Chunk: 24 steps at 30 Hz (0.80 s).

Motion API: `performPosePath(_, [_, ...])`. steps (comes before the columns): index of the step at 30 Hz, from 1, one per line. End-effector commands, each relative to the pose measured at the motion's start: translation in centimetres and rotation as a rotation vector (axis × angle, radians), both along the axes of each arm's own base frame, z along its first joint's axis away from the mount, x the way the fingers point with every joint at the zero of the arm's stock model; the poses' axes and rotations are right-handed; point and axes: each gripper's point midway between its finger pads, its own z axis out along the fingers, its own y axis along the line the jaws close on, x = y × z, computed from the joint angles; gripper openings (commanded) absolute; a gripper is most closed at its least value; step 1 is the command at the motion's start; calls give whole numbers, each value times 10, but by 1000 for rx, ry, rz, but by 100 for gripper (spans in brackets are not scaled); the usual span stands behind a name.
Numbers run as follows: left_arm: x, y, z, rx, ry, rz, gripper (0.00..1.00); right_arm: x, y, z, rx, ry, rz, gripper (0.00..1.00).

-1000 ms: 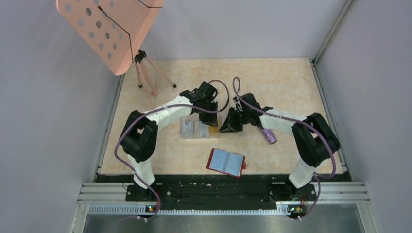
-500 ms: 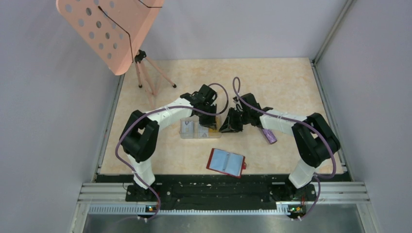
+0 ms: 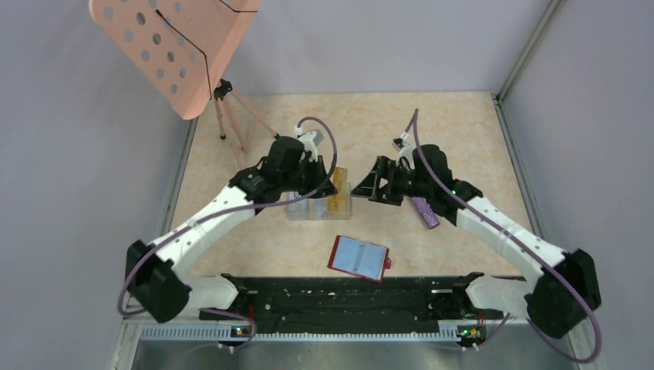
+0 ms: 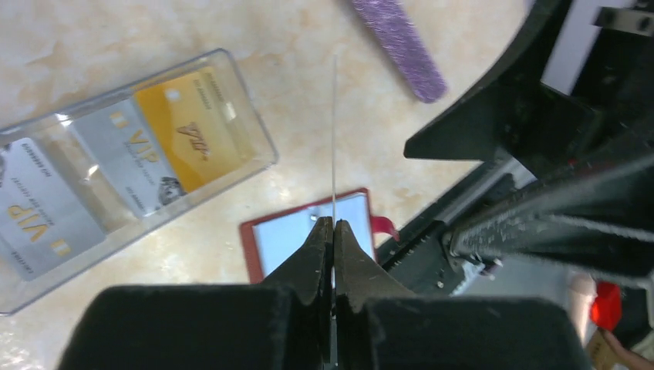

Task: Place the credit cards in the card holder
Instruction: Pick up the credit card from the storage box, then insert the credit card into the card holder.

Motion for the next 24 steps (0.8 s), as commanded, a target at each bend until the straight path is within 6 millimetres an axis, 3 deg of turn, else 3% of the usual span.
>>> performPosePath(1, [-39,-14,27,-238,-1,-107,0,-37,-17,10,44,-11,11,83])
performPosePath(9, [-114,-24,49,-678,121,-295,0,-97,-25,38,309,-9,86,75])
performPosePath(13, [-142,-28,59,-786,174,-410,0,-115,-20,47,447,19,153,63])
performPosePath(18, [-154,-34,57,-780,197,-443,0,-121,-20,33,416,52,157,55])
performPosePath(24, [-159,-39,52,-771,215,-452,0,-129,-13,43,491,47,191,41])
